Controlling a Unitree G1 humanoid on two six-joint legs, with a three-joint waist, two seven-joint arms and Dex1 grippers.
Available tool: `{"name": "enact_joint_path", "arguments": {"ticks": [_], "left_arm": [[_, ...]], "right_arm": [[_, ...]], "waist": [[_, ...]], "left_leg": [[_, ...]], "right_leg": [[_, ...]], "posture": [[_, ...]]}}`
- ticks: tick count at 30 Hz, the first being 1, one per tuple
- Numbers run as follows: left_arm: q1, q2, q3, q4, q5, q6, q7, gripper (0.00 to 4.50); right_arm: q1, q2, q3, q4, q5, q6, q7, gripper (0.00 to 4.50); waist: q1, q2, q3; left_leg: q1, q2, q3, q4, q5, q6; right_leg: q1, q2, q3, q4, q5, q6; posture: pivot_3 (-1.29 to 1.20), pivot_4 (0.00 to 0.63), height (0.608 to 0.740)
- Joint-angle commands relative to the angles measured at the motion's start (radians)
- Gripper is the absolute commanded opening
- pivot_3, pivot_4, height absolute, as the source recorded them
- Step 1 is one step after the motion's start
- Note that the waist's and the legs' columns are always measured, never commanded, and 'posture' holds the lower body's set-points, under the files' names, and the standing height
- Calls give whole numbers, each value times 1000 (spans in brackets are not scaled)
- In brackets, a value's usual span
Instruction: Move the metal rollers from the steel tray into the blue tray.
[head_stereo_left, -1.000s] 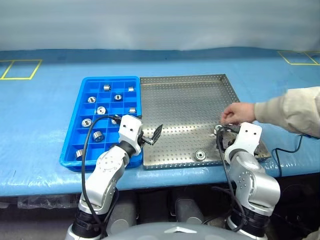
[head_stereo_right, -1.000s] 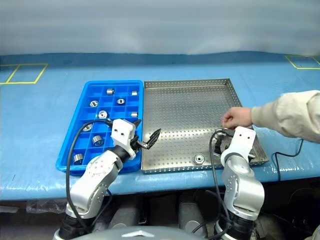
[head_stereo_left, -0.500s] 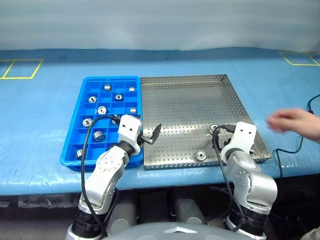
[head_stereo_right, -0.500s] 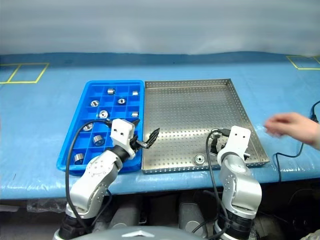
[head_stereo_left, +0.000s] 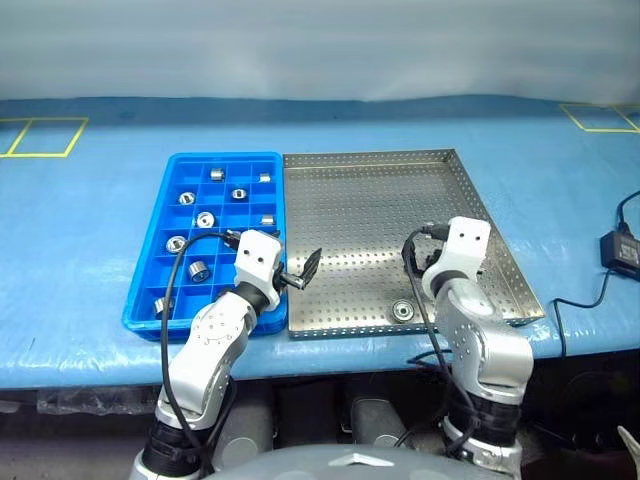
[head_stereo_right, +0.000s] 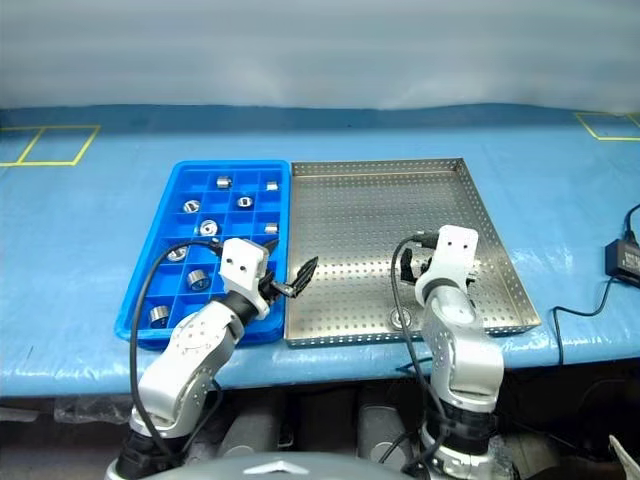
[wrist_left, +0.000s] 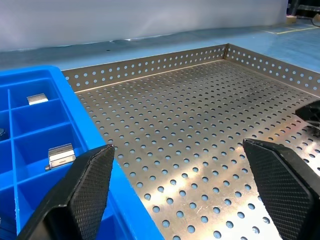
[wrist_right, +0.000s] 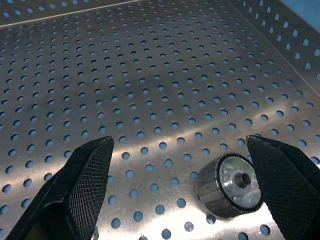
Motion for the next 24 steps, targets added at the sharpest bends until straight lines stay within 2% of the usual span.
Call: {"name": "enact_joint_path", "arguments": {"ticks": [1,3,12,15,21,24], "left_arm": [[-9,3,0,-44,2,-13,1,4500],[-12,4,1,-44,3,-13,2,4500],[1,2,4,-60,4,-6,16,4500],[3,3,2,-62,2,-6,17,4500],[5,4,-2,-64,1,-3,19,4500],[6,2,-2,-65,3,-2,24,4500]], "right_arm": [[-11,-31,21,73,-44,-105,-22,4476],[-9,-46,50,115,-76,-131,-37,4476],[15,38,-41,178,-44,-164,-123,4476],[19,52,-51,198,-33,-172,-135,3855],[31,42,-32,200,-28,-180,-134,1905],[33,25,1,184,-36,-179,-116,1844]], "waist": [[5,0,0],[6,0,0],[12,0,0],[12,0,0],[14,0,0],[13,0,0]], "left_leg": [[0,0,0,0,0,0],[0,0,0,-1,0,0],[1,0,0,0,0,0],[1,0,0,0,0,0],[1,0,0,0,0,0],[1,0,0,0,0,0]], "right_leg": [[0,0,0,0,0,0],[0,0,0,0,0,0],[1,1,2,0,0,0],[1,0,2,0,0,0],[2,1,1,0,0,0],[2,0,2,0,0,0]], "posture": [[26,150,740],[27,150,740],[47,150,740],[45,150,740],[43,150,740],[48,150,740]]}}
